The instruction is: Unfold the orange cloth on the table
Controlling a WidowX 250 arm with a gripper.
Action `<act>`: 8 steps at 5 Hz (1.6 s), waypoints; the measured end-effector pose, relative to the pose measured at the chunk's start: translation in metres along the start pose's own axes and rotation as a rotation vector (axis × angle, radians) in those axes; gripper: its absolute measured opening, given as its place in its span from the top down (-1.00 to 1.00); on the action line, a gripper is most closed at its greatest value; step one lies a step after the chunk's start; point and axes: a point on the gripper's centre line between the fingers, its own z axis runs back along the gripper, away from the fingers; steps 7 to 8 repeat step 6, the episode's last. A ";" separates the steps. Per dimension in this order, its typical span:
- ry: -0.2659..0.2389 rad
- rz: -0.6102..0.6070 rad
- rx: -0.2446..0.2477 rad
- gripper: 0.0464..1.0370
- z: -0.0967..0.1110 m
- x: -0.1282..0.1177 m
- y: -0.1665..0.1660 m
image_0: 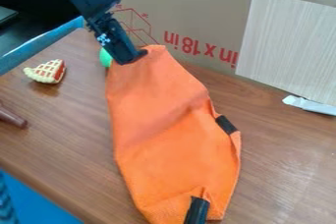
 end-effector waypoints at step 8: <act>0.056 0.062 0.289 -0.93 0.068 -0.028 -0.005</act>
